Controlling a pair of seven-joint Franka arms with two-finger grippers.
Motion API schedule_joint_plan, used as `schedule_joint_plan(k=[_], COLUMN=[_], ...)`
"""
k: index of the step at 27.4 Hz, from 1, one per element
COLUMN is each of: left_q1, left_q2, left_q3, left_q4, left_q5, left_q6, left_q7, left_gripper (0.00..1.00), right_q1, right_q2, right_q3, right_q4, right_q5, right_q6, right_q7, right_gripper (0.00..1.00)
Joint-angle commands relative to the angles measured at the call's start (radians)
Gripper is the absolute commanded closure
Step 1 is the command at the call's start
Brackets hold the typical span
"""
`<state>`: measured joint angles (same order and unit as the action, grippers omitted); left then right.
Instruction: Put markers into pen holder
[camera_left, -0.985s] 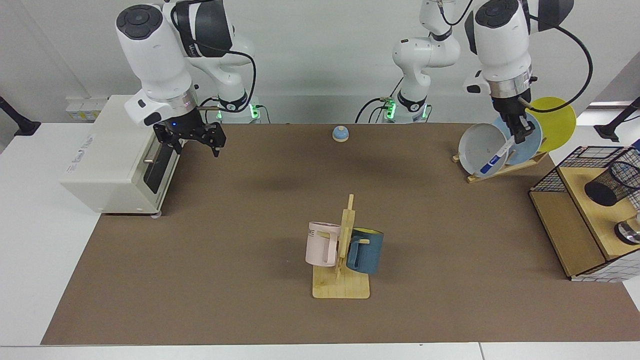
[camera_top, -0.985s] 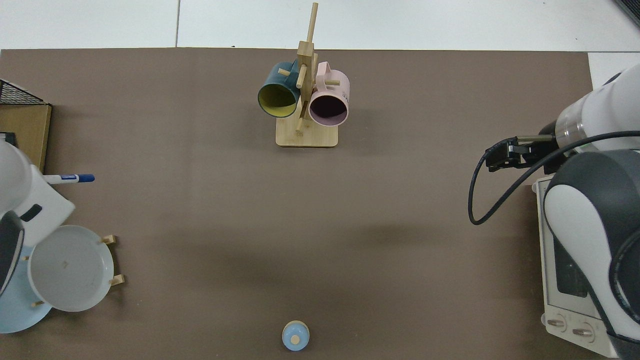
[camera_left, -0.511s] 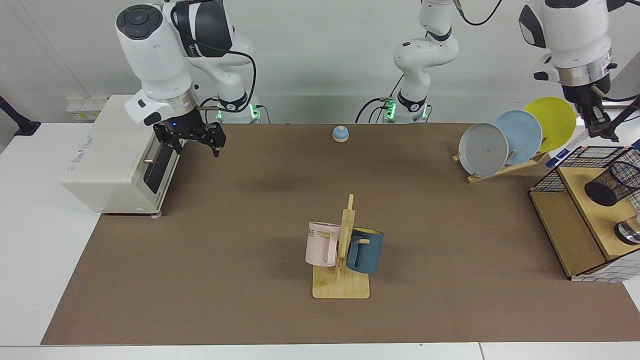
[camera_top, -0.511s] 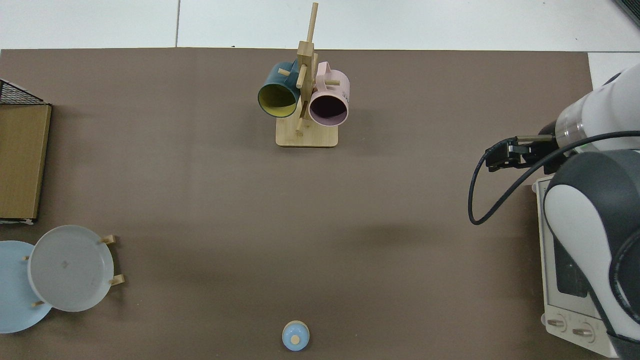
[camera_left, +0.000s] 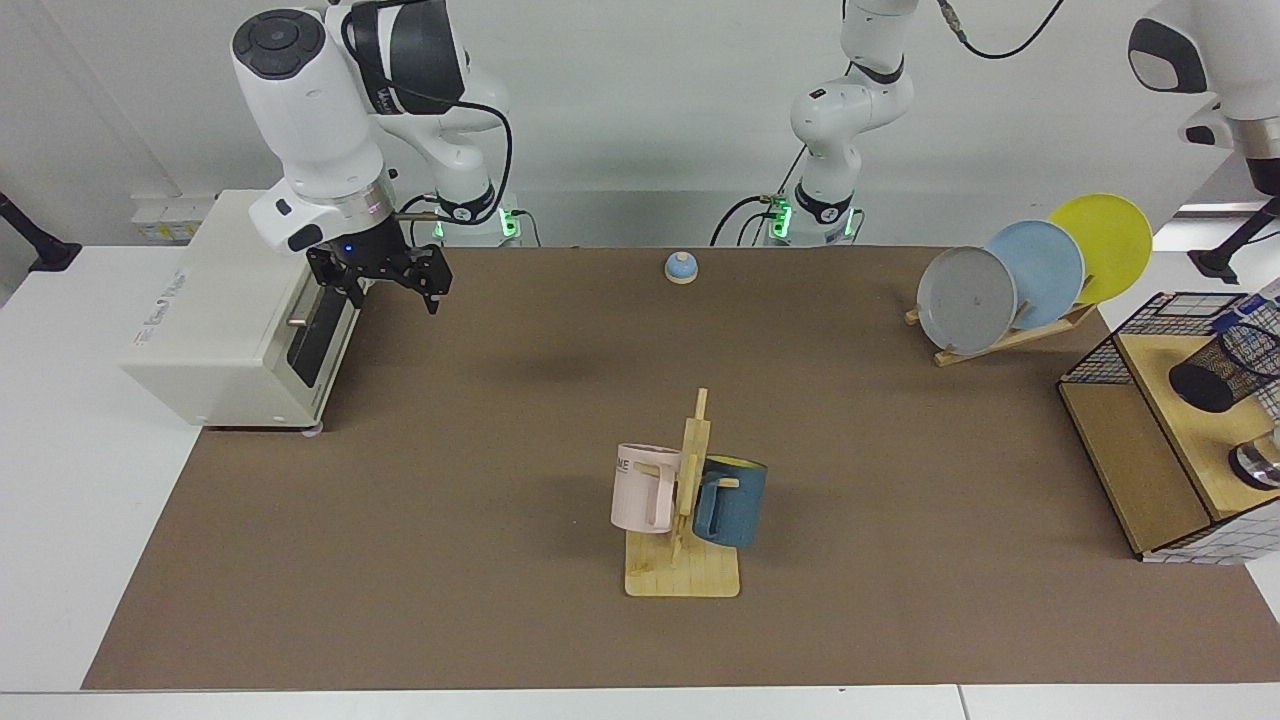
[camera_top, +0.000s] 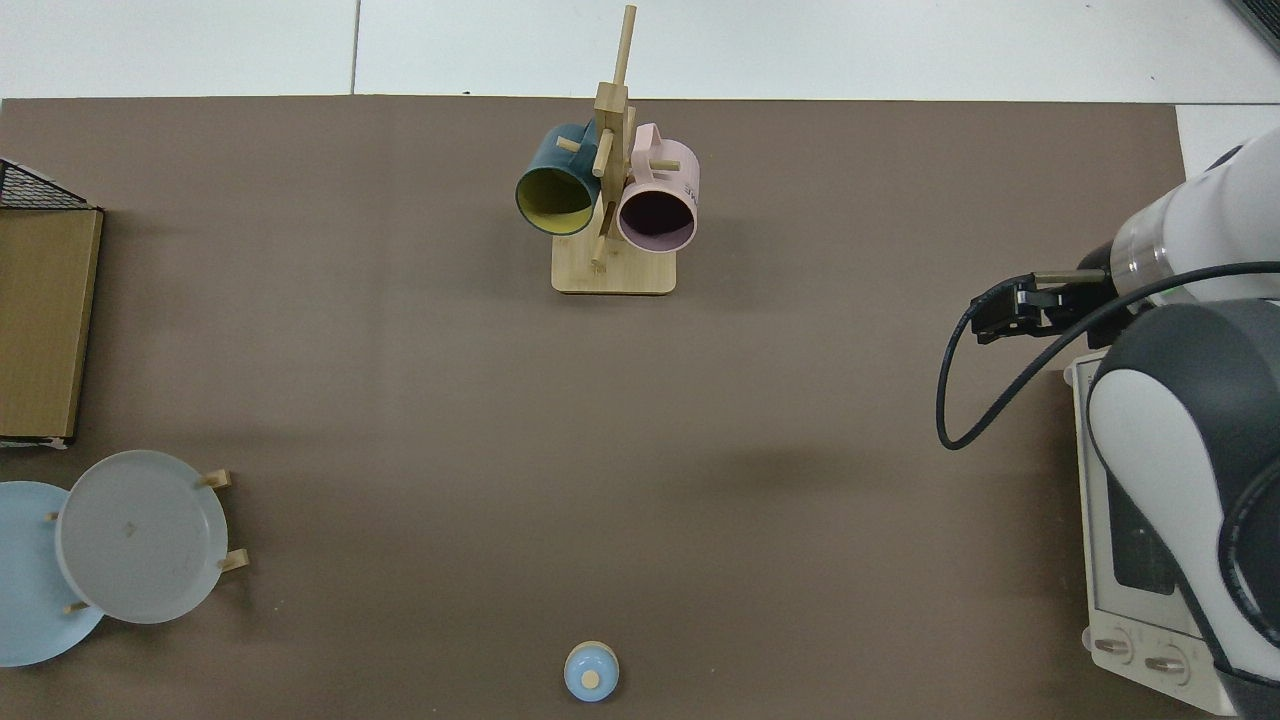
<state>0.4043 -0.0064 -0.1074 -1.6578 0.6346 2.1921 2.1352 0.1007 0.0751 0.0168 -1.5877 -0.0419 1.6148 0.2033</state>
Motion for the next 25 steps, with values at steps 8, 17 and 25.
schedule_joint_plan(k=[8, 17, 25], left_q1=[0.103, 0.117, 0.116], left_q2=[0.08, 0.097, 0.108], left_q3=[-0.009, -0.008, -0.008], left_q4=[0.073, 0.058, 0.017], left_q5=[-0.039, -0.043, -0.044], left_q6=[0.109, 0.135, 0.147], left_q7=[0.14, 0.138, 0.13], left_gripper=[1.0, 1.0, 1.0], right_q1=[-0.019, -0.019, -0.019], right_q2=[-0.018, -0.018, -0.017], right_q3=[0.011, 0.011, 0.011], right_q4=[-0.021, -0.02, -0.02], right_q5=[0.025, 0.023, 0.025], right_q6=[0.017, 0.017, 0.017], right_q7=[-0.028, -0.028, -0.028], right_gripper=[0.0, 0.0, 0.0])
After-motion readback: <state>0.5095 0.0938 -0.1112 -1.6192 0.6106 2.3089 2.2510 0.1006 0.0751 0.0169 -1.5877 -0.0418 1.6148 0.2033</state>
